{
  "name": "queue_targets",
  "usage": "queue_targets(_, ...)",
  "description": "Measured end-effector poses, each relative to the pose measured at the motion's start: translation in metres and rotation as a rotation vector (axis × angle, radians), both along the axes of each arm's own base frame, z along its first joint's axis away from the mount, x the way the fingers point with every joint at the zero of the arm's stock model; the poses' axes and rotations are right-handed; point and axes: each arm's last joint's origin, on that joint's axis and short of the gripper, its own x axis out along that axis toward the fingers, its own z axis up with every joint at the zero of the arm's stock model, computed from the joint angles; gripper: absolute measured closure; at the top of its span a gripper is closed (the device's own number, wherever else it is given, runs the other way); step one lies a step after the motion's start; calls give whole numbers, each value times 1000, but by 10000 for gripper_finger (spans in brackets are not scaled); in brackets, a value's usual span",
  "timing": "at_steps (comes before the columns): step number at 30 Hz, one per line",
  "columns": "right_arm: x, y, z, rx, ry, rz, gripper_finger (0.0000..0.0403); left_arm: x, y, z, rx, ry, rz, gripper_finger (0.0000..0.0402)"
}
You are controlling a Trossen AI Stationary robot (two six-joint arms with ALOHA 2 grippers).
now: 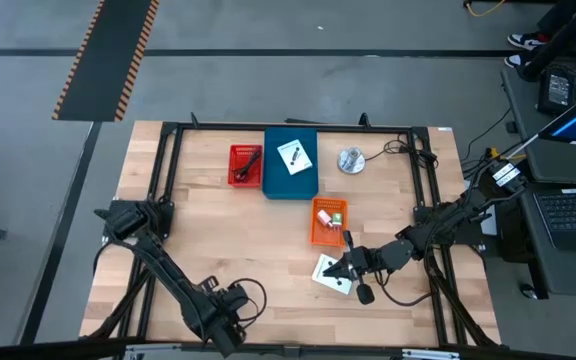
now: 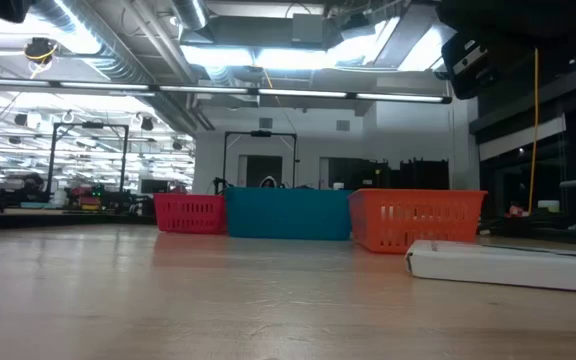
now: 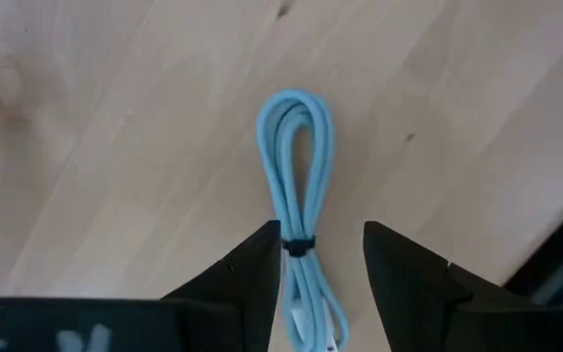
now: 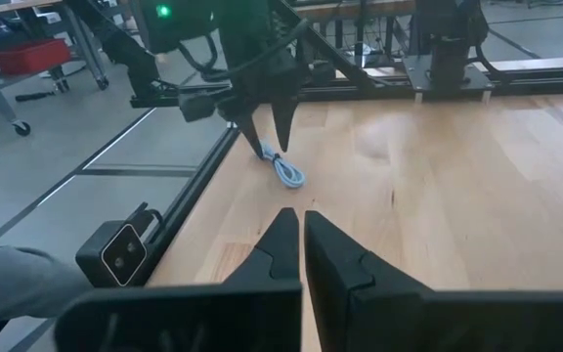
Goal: Pick and place items into bin
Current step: Put the light blue charger cable into the red bin
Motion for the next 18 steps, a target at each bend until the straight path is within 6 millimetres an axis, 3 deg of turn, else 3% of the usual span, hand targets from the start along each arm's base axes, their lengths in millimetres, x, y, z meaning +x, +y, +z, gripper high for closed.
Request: queue_targets(18,0,0,0,2,1,0,400,2,-2,-27,20,121,-70,267)
